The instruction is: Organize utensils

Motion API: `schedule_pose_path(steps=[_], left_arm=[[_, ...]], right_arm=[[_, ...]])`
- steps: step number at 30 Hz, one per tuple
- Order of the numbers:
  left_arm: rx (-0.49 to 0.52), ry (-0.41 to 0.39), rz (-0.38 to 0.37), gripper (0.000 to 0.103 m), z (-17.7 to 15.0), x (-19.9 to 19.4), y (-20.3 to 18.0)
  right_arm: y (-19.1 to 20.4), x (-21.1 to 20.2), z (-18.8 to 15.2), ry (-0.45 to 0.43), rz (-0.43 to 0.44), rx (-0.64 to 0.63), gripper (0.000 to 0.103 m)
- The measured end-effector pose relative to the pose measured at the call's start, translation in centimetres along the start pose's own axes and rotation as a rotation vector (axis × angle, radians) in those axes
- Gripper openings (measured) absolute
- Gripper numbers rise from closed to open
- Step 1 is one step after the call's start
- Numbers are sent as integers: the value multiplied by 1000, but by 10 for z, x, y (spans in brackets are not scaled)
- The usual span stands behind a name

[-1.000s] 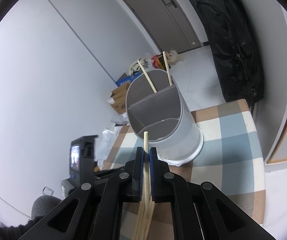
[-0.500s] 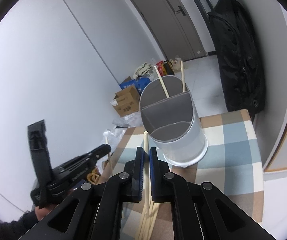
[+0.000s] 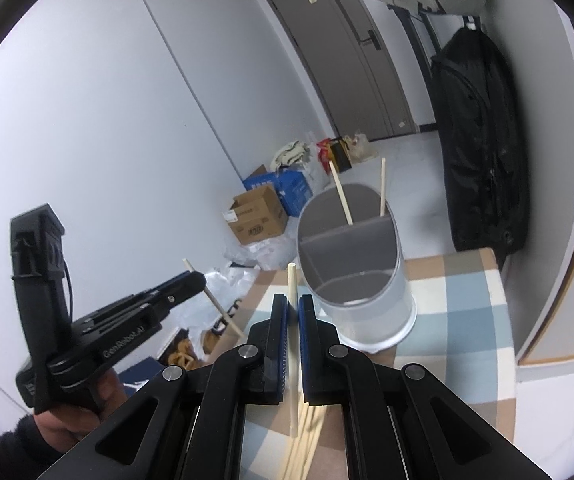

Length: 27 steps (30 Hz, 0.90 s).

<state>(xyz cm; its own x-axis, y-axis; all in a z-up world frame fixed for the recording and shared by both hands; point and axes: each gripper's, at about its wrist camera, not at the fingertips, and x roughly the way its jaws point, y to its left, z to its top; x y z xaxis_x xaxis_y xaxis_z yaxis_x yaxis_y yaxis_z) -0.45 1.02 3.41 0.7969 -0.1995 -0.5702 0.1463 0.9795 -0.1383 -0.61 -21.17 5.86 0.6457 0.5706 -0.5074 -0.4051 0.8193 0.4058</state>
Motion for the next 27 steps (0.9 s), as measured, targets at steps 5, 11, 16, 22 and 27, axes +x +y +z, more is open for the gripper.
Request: schedule_pose_path(steps=[5,11,16,22,27], left_arm=[[22,-21,-11,1,16,-8,-8],[16,-36,-40,1,40,-16,-12],[1,-57,-63,1,64,-23,-13],[14,-77,-91,1,93,-26,-20],[42,-103,-87,1,116,-21,-24]], right_arm=[[3,-8,19,-31,4,-17,5],[5,-15,49,-71,3,-35,5],[4,-21,82,-110,7,-39,5],[2,-21,116,-136,10,-37,5],[-1,-13,139,-145,3,-45,5]])
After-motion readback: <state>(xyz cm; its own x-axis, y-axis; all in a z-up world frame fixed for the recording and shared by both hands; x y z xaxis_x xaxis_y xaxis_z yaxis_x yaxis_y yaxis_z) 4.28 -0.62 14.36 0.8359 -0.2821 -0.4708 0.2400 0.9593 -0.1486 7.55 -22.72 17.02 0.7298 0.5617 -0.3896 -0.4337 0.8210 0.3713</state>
